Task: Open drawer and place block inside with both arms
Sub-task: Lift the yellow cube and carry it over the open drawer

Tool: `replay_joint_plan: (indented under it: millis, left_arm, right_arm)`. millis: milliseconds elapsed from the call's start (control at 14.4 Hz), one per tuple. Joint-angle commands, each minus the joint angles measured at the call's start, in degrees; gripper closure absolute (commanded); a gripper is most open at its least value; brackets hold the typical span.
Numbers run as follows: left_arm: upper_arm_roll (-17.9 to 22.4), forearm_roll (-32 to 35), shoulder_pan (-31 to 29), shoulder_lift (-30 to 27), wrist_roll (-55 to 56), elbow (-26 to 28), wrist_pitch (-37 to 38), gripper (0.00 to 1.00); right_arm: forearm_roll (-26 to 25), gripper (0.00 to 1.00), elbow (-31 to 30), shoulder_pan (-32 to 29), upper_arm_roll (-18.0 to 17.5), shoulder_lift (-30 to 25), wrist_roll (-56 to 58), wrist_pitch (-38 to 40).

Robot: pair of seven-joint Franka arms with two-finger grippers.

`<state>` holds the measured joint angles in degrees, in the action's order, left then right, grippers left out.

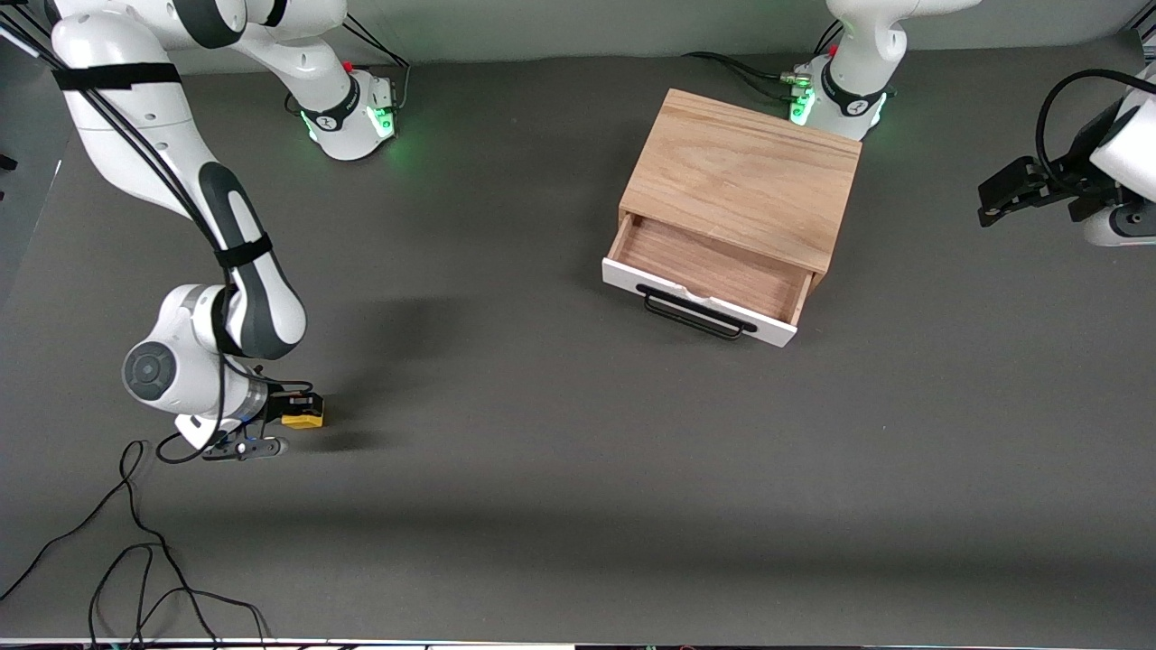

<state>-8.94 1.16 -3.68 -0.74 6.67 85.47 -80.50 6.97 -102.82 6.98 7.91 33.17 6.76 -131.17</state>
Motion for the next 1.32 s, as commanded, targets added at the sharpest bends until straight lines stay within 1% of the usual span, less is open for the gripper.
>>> replay_joint_plan:
  millis: [0,139,347,486,625,694,833,972,1250]
  left_arm:
    - [0.1,-0.4,0.0,-0.2,0.7,-0.4,0.5,0.00]
    - [0.0,-0.2,0.4,-0.2,0.7,-0.5,0.1,0.00]
    - [-0.1,-0.2,0.2,-0.1,0.4,-0.4,-1.5,0.00]
    - [-0.1,-0.3,0.1,-0.2,0.0,-0.2,-1.8,0.00]
    - [-0.1,-0.3,0.1,-0.2,0.0,0.0,-2.7,0.00]
    - [-0.1,-0.3,0.0,-0.3,-0.1,0.0,-3.1,0.00]
    - [0.0,-0.3,-0.1,-0.3,-0.1,0.0,-3.3,0.00]
    - [0.1,-0.3,-0.2,-0.3,-0.1,0.0,-3.4,0.00]
    - [0.1,-0.3,-0.1,-0.3,-0.1,0.0,-3.5,0.00]
  right_arm:
    - [1.6,0.81,7.7,1.1,0.1,-3.5,-5.7,13.2]
    - [1.6,0.81,15.8,4.4,0.1,-4.3,-12.2,23.3]
    - [1.6,0.81,28.7,10.1,0.1,-4.2,-23.8,35.4]
    - [1.7,0.81,33.6,13.1,0.1,-4.2,-30.2,39.6]
    - [2.0,0.81,37.8,16.3,0.1,-4.3,-36.2,42.1]
    - [3.8,0.81,39.3,17.4,0.1,-4.3,-39.2,42.4]
    - [9.2,0.81,41.9,19.3,0.0,-4.2,-45.3,42.3]
    - [9.4,0.81,43.4,24.5,0.1,-3.6,-51.2,41.3]
    - [9.4,0.81,43.7,34.2,0.1,-2.3,-62.7,31.8]
